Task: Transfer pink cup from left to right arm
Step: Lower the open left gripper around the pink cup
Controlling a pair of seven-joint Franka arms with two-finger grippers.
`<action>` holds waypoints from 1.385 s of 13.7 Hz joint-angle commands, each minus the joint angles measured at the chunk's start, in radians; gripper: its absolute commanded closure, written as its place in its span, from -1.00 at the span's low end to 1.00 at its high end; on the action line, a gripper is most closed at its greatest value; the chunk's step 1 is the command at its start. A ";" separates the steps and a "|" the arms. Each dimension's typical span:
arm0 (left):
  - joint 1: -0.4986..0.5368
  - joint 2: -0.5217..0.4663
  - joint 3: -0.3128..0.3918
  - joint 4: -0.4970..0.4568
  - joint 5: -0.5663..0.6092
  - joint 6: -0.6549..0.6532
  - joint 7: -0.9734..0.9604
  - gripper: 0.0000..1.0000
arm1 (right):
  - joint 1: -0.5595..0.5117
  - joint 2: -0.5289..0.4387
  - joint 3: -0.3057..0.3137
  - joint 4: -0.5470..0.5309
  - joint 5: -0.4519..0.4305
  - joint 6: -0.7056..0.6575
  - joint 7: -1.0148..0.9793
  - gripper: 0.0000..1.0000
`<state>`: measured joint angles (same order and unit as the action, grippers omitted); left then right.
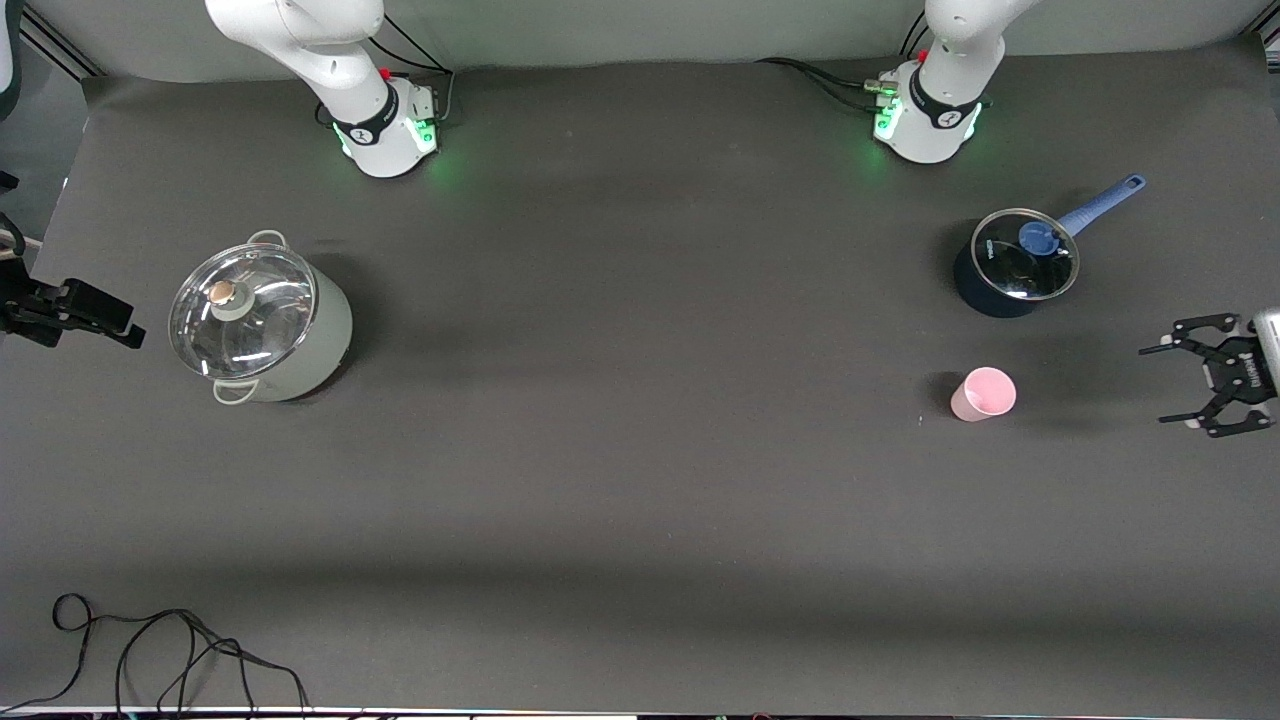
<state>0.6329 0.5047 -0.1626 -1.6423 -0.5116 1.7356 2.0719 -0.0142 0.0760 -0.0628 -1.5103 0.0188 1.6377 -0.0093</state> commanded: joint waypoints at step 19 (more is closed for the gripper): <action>0.028 0.508 -0.025 0.016 -0.461 -0.176 0.628 -0.96 | 0.005 -0.005 -0.002 0.002 -0.010 -0.007 0.005 -0.99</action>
<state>0.6983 0.9982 -0.1968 -1.6386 -0.9290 1.5765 2.6660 -0.0138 0.0761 -0.0628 -1.5102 0.0188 1.6375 -0.0092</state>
